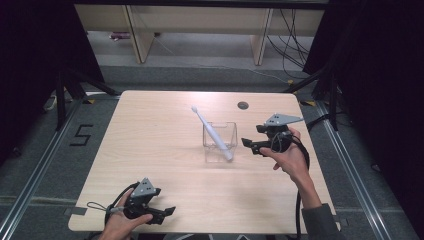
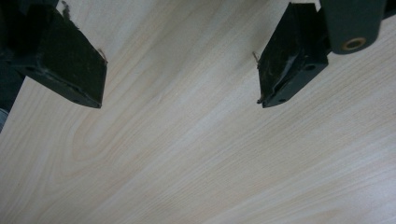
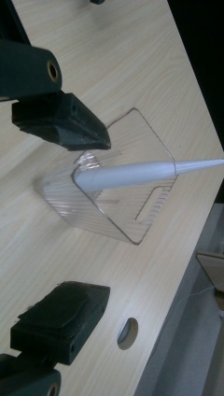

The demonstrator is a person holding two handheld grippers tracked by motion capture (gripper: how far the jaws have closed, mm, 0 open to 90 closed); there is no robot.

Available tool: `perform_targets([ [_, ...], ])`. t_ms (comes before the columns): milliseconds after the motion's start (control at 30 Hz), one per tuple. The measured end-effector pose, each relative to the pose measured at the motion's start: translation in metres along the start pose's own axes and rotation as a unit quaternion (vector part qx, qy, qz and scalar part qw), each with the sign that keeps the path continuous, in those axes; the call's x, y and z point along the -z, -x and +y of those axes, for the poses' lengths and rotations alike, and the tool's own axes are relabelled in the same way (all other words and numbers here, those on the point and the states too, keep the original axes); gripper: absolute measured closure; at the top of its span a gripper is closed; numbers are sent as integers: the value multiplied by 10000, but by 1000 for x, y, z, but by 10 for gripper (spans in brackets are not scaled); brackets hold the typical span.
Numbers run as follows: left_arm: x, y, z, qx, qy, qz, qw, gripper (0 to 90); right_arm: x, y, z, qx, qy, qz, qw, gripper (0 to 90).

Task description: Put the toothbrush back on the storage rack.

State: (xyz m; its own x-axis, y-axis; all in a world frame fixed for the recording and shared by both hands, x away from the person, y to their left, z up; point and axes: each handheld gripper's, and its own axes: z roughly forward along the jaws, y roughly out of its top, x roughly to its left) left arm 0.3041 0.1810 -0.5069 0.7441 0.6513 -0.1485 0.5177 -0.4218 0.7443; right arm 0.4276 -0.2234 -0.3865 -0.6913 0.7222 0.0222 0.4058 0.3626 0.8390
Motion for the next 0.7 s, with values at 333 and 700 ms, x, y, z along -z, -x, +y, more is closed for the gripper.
perform_targets([
  [333, 0, 1, 0, 61, 58, -12, 10000, 148, 12, 2, -11, -5, -73, -39, 10000, 249],
  [700, 0, 2, 0, 68, 60, -7, 10000, 148, 18, 0, -23, -52, -120, -92, 9999, 249],
])
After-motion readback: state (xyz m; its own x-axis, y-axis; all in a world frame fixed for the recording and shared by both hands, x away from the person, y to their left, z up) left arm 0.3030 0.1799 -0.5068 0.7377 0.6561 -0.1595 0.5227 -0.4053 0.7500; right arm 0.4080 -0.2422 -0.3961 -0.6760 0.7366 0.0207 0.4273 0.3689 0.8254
